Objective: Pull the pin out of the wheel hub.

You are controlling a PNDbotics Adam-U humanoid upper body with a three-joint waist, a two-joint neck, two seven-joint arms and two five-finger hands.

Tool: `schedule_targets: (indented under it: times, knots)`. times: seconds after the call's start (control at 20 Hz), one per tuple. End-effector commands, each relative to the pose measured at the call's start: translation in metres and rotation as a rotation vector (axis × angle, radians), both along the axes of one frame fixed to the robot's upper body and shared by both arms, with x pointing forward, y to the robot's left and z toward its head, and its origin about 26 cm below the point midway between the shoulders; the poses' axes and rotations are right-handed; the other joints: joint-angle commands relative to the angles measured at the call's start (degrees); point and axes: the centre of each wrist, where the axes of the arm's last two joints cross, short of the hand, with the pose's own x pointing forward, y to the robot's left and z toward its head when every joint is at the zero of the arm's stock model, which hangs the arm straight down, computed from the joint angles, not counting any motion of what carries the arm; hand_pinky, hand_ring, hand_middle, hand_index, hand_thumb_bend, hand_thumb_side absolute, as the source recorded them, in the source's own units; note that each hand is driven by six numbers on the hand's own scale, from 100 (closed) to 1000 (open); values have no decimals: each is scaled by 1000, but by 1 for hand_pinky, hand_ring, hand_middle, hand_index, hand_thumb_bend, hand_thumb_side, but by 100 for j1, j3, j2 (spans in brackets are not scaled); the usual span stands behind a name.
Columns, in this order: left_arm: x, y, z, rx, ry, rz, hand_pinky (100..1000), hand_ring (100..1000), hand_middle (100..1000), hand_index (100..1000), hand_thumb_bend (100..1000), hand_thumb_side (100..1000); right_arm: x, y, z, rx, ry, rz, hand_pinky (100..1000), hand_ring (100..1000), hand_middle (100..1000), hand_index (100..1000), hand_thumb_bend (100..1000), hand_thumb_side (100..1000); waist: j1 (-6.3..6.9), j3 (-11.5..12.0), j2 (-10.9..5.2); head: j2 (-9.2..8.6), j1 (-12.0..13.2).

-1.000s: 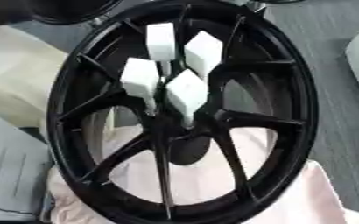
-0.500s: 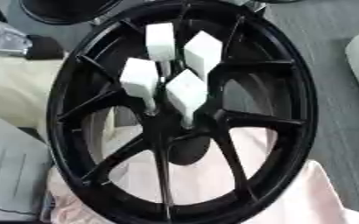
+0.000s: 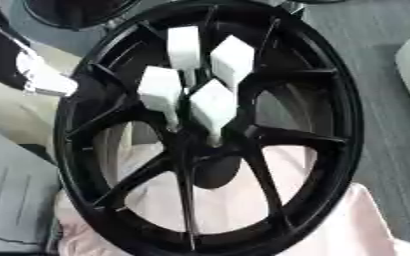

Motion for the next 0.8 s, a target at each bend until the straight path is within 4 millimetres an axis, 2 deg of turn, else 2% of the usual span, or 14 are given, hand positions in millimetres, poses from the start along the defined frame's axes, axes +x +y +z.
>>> schedule_targets:
  times: [0.05, 0.15, 0.55, 0.7, 0.8]
  knots:
    - [-4, -5, 5, 15, -26, 5, 517, 519, 654, 796, 624, 324, -2, -2, 13, -30, -32, -3, 853, 751, 643, 709, 313, 534, -30, 4, -137, -14, 23]
    - [-3, -9, 5, 16, -26, 1, 516, 519, 689, 813, 628, 323, -2, -2, 13, -31, -31, -3, 853, 751, 643, 709, 313, 535, -35, 6, -137, -9, 29]
    - [-2, -19, 0, 39, 9, 2, 511, 512, 674, 810, 625, 324, -2, -2, 13, -31, -30, -2, 853, 751, 644, 709, 313, 534, -42, 5, -142, -1, 52]
    - [-1, -19, -2, 53, 20, 11, 524, 531, 660, 806, 627, 328, -2, -2, 13, -31, -30, -1, 853, 752, 644, 709, 313, 534, -45, 6, -141, -2, 56]
    - [-1, -19, -3, 60, 24, 17, 555, 578, 656, 804, 627, 329, -2, -2, 13, -31, -30, -1, 853, 752, 644, 709, 313, 535, -48, 7, -140, -6, 61]
